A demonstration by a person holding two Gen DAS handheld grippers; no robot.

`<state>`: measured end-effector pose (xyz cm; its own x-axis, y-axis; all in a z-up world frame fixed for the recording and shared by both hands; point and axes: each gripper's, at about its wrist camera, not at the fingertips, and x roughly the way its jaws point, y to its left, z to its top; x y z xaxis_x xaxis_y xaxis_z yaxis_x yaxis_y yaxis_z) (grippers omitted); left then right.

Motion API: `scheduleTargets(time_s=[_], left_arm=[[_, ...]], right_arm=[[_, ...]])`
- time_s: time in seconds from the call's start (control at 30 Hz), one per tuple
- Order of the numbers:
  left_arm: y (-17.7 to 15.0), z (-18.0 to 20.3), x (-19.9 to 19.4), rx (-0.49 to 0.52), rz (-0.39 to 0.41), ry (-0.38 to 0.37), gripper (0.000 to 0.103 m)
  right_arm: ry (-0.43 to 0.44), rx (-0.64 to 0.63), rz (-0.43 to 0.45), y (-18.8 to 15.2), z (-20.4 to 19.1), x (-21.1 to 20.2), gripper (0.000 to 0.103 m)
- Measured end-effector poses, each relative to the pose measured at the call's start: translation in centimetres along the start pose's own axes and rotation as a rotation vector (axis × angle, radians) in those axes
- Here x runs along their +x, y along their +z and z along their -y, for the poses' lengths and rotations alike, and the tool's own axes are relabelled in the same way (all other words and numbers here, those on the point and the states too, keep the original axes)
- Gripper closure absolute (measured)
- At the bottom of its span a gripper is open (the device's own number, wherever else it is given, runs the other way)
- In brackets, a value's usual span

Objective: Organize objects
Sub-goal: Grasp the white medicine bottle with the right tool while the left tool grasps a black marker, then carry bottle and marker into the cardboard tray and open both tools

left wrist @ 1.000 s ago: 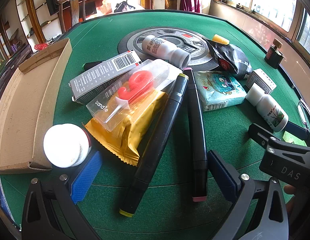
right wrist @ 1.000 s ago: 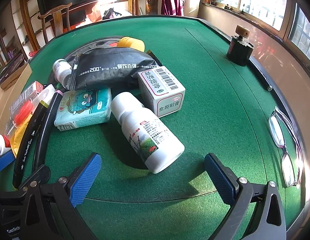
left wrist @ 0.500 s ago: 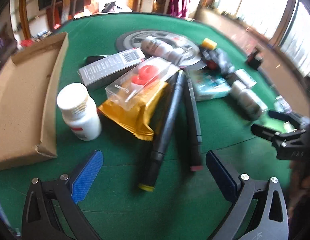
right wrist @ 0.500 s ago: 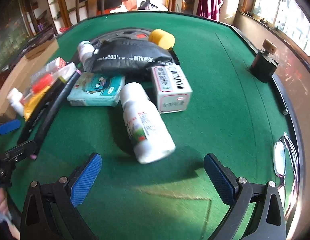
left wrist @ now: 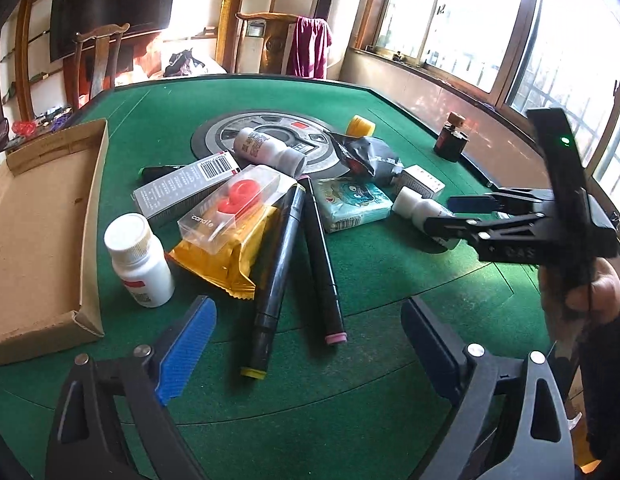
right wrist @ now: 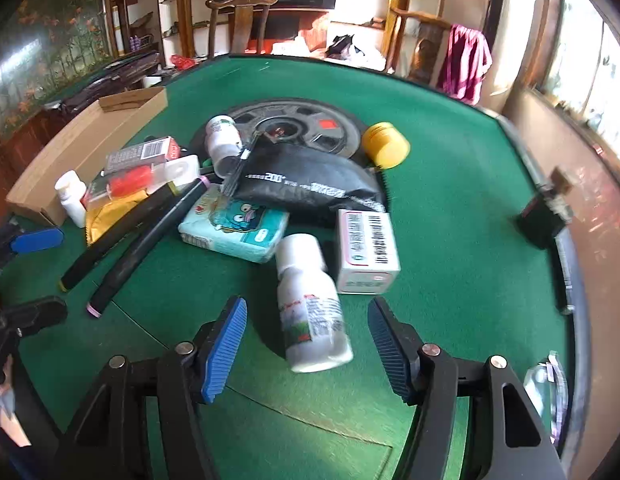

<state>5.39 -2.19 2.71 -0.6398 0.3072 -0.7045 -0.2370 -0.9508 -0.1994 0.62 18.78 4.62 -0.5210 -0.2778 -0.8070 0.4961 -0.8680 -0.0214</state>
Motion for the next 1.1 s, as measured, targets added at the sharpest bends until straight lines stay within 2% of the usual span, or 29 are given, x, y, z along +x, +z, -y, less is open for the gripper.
scheduleTargets(time_s=[0.07, 0.17, 0.27, 0.3, 0.33, 0.37, 0.4, 0.5, 0.57, 0.63, 0.7, 0.77, 0.83, 0.87, 1.0, 1.1], left_arm=[[0.0, 0.0, 0.2, -0.003, -0.005, -0.012, 0.009], [-0.1, 0.0, 0.2, 0.0, -0.005, -0.023, 0.009], [-0.1, 0.1, 0.2, 0.0, -0.007, -0.034, 0.01], [0.0, 0.1, 0.4, 0.0, -0.018, -0.034, 0.015], [0.1, 0.0, 0.7, -0.004, -0.037, -0.054, 0.027], [0.4, -0.1, 1.2, -0.012, -0.062, -0.068, 0.034], [0.6, -0.1, 1.5, -0.01, -0.08, -0.057, 0.045], [1.3, 0.0, 2.2, 0.012, -0.122, -0.056, 0.048], [1.8, 0.0, 2.3, 0.028, -0.133, -0.052, 0.048], [2.4, -0.1, 2.7, 0.039, -0.146, -0.055, 0.048], [3.1, -0.4, 3.4, 0.036, -0.172, -0.055, 0.051], [3.7, -0.7, 4.1, 0.041, -0.199, -0.049, 0.063], [4.0, -1.1, 4.6, 0.046, -0.222, -0.077, 0.084], [4.1, -1.4, 4.7, 0.041, -0.232, -0.102, 0.087], [4.4, -1.6, 5.5, 0.034, -0.25, -0.075, 0.087], [4.3, -0.6, 6.1, 0.074, -0.258, -0.04, 0.085]], right_arm=[[0.009, 0.03, -0.023, 0.4, 0.6, 1.0, 0.058], [0.04, 0.056, -0.056, 0.9, 0.9, 2.6, 0.066], [0.003, 0.046, -0.067, 1.0, 0.2, 3.3, 0.066], [-0.007, 0.043, -0.067, 1.0, -0.1, 3.3, 0.067], [-0.006, 0.045, -0.059, 0.8, -0.2, 3.2, 0.067], [-0.005, 0.042, -0.048, 0.6, -0.3, 3.1, 0.067], [-0.005, 0.044, -0.032, 0.3, -0.3, 3.0, 0.067], [0.02, 0.085, 0.023, -0.4, 0.2, 2.8, 0.067], [0.074, 0.141, 0.041, -0.5, 1.3, 2.6, 0.067], [0.129, 0.191, 0.047, -0.6, 2.3, 2.8, 0.067], [0.147, 0.202, 0.051, -0.5, 2.5, 2.8, 0.066], [0.147, 0.2, 0.052, -0.6, 2.3, 2.7, 0.067], [0.158, 0.208, 0.054, -0.7, 2.6, 2.7, 0.066], [0.163, 0.211, 0.054, -0.7, 2.6, 2.7, 0.066], [0.161, 0.206, 0.053, -0.8, 2.5, 2.7, 0.066], [0.158, 0.199, 0.052, -1.0, 2.5, 2.5, 0.065]])
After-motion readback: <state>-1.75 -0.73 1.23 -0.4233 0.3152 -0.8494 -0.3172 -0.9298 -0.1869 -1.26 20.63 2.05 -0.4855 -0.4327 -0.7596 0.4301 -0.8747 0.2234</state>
